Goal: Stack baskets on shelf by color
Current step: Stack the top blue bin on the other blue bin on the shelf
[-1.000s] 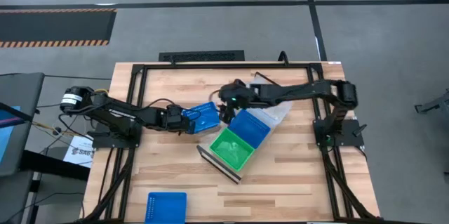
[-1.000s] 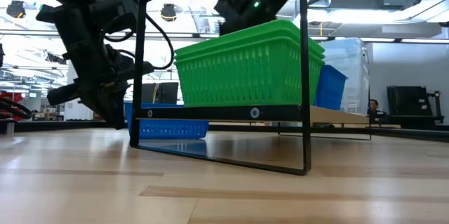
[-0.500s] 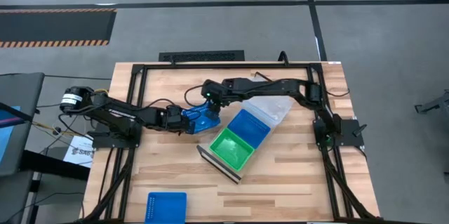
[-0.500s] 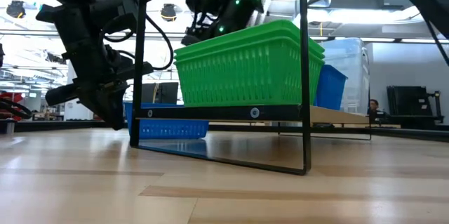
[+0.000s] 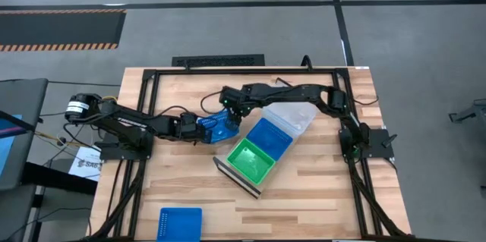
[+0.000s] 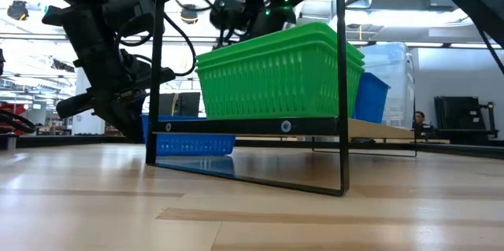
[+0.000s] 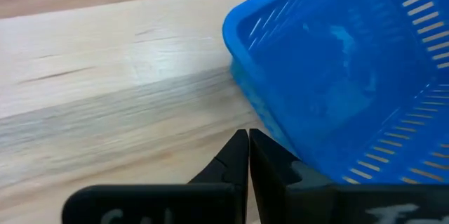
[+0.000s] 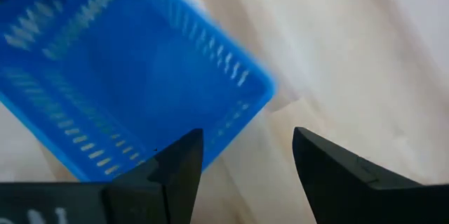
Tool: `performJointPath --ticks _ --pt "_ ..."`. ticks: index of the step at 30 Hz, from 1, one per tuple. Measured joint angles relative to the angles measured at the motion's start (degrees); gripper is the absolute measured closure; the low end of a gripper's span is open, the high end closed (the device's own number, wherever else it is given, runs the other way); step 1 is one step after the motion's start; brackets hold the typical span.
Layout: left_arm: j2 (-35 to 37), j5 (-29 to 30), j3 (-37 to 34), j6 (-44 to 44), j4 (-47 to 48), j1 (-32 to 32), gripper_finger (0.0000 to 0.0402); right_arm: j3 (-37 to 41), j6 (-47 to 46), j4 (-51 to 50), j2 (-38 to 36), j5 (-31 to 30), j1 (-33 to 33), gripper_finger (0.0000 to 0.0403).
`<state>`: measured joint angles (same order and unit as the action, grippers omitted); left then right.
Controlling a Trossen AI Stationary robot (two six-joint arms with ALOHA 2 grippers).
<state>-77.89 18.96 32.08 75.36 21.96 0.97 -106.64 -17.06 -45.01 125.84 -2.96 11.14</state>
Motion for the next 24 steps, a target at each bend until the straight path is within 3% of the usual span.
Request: performJointPath --ticks 12,18,24 --pt "0.0 0.8 0.0 -0.2 -0.1 0.0 0.0401 0.0 -0.6 0.2 2.1 1.4 0.0 0.0178" --pt "0.0 0.9 0.0 -0.2 -0.1 0.0 0.0401 0.0 -1.2 0.0 2.1 2.9 0.8 0.0261" --pt "0.0 1.6 0.0 -0.2 -0.1 0.0 0.0401 0.0 -1.1 0.9 2.1 3.1 1.1 0.0380"
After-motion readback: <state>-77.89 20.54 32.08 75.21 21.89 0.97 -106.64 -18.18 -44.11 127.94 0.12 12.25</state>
